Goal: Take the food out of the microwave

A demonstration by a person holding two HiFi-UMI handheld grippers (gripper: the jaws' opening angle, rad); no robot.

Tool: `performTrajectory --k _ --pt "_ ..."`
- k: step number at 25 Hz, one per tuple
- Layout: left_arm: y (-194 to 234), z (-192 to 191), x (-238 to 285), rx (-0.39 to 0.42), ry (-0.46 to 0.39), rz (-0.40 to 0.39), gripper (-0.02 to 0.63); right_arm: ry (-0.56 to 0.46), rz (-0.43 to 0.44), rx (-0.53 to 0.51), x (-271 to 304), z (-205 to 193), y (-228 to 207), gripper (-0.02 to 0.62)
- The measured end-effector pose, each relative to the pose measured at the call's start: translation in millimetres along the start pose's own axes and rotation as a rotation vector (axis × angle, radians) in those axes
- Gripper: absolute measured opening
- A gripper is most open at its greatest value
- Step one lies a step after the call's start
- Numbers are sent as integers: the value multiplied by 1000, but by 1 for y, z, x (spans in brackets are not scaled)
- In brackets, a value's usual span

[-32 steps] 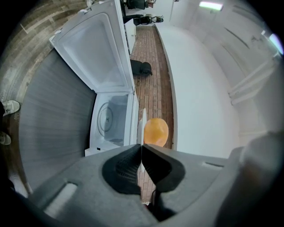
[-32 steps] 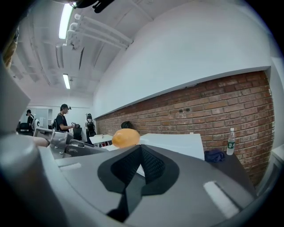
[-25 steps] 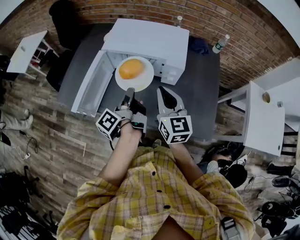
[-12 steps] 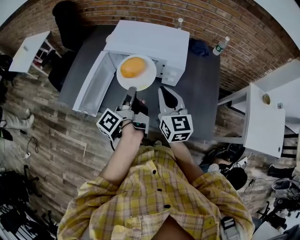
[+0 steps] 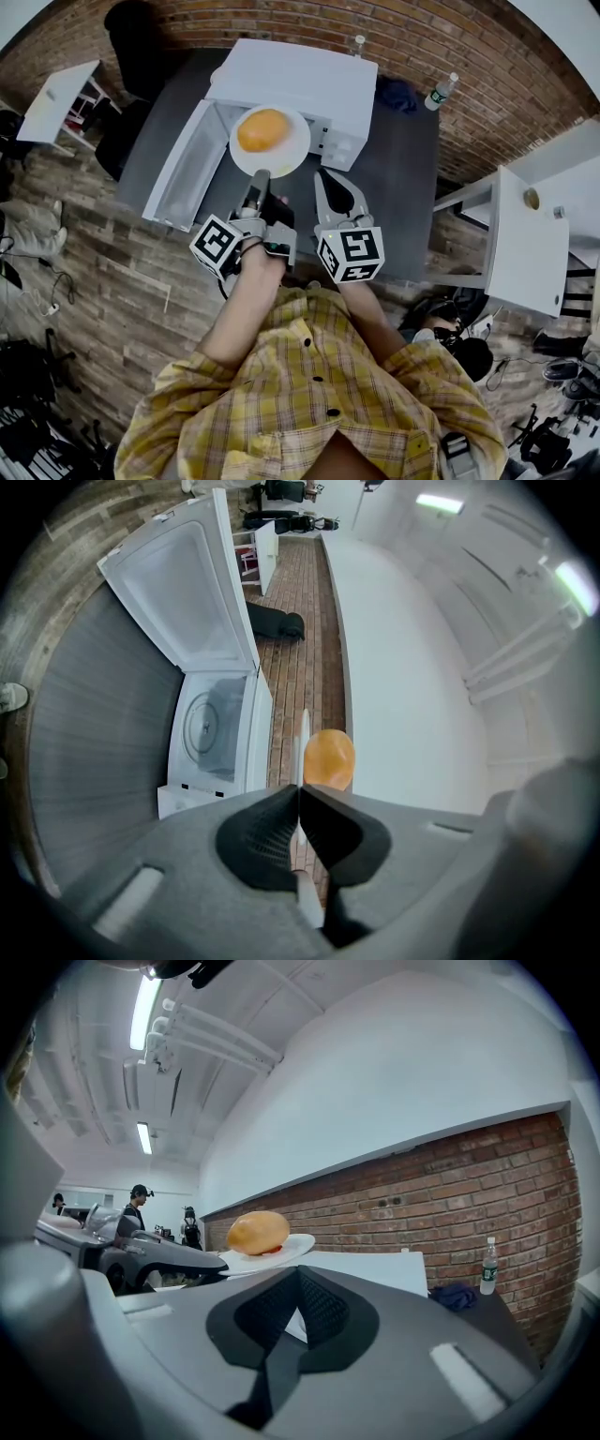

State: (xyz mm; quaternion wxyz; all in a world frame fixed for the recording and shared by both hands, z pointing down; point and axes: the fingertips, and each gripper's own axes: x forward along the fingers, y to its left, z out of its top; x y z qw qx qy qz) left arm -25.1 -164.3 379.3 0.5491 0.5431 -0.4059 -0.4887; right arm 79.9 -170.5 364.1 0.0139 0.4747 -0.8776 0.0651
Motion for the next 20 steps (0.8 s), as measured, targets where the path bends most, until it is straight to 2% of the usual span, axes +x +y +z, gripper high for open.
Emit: performTrajectory --k 16,20 --pt "8 3 0 29 -3 30 6 5 -2 23 5 -4 -5 0" --pt "2 1 9 11 -6 4 6 -2 0 24 10 -4 -9 -2"
